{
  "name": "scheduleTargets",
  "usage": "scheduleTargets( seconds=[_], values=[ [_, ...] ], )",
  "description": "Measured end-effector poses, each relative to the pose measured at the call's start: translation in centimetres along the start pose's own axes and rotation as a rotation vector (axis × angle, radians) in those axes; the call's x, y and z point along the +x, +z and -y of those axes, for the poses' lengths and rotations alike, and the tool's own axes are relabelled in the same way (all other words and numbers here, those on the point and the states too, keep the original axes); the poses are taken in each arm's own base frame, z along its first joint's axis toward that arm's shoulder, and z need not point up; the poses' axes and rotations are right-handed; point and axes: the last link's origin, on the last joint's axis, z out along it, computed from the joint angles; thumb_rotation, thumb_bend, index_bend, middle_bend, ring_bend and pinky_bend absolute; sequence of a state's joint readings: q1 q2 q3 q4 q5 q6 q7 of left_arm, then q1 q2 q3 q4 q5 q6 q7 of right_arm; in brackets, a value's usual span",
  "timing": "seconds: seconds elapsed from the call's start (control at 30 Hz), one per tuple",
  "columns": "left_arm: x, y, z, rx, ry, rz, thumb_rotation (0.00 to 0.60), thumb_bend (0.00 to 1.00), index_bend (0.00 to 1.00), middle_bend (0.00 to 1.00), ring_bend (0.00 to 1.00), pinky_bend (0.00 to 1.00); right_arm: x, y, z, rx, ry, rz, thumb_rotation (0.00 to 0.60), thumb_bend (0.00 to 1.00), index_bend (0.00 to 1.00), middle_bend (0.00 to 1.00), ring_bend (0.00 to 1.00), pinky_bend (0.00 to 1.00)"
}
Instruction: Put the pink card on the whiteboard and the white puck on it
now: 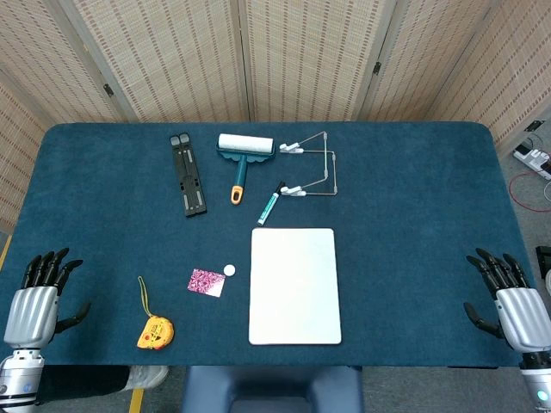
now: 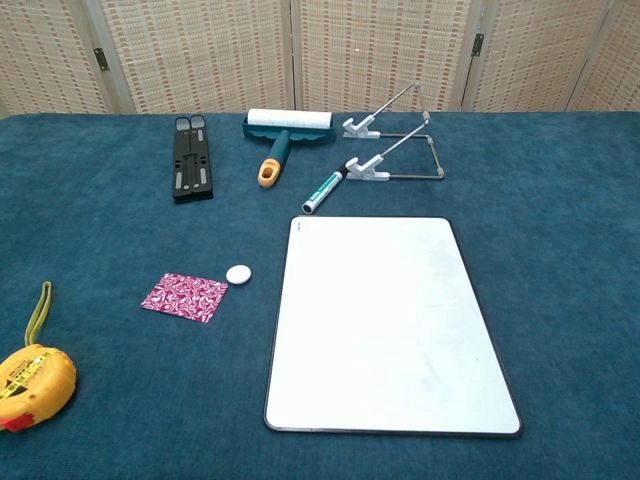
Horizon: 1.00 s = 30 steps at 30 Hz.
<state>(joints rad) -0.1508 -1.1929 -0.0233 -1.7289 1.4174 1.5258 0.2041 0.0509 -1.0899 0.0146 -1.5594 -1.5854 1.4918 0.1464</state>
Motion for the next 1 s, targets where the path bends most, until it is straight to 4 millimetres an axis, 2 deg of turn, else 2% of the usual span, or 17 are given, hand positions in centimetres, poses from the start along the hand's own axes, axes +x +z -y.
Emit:
scheduleTargets(
  seconds=[0.67, 0.8, 1.0],
  values=[
    [-0.2, 0.3, -0.7, -0.021, -0.004, 0.007, 0.600, 0.31, 0.24, 0.10, 0.07, 0.00, 0.2, -0.3, -0.3, 0.001, 0.004, -0.009, 0.600, 0.37, 0.12, 0.10, 0.12, 0.00],
    [-0.3, 0.8, -1.1, -0.053, -0.001, 0.007, 0.600, 0.31, 0.25, 0.10, 0.07, 0.00, 0.4, -0.1, -0.3, 0.006, 0.000, -0.011, 0.600, 0.37, 0.12, 0.10, 0.12, 0.00],
    [-0.6, 2.6, -2.9, -0.159, 0.008, 0.016, 0.600, 0.31, 0.26, 0.10, 0.08, 0.00, 0.6, 0.0, -0.1, 0.018, -0.005, -0.011, 0.600, 0.37, 0.12, 0.10, 0.12, 0.00]
  ],
)
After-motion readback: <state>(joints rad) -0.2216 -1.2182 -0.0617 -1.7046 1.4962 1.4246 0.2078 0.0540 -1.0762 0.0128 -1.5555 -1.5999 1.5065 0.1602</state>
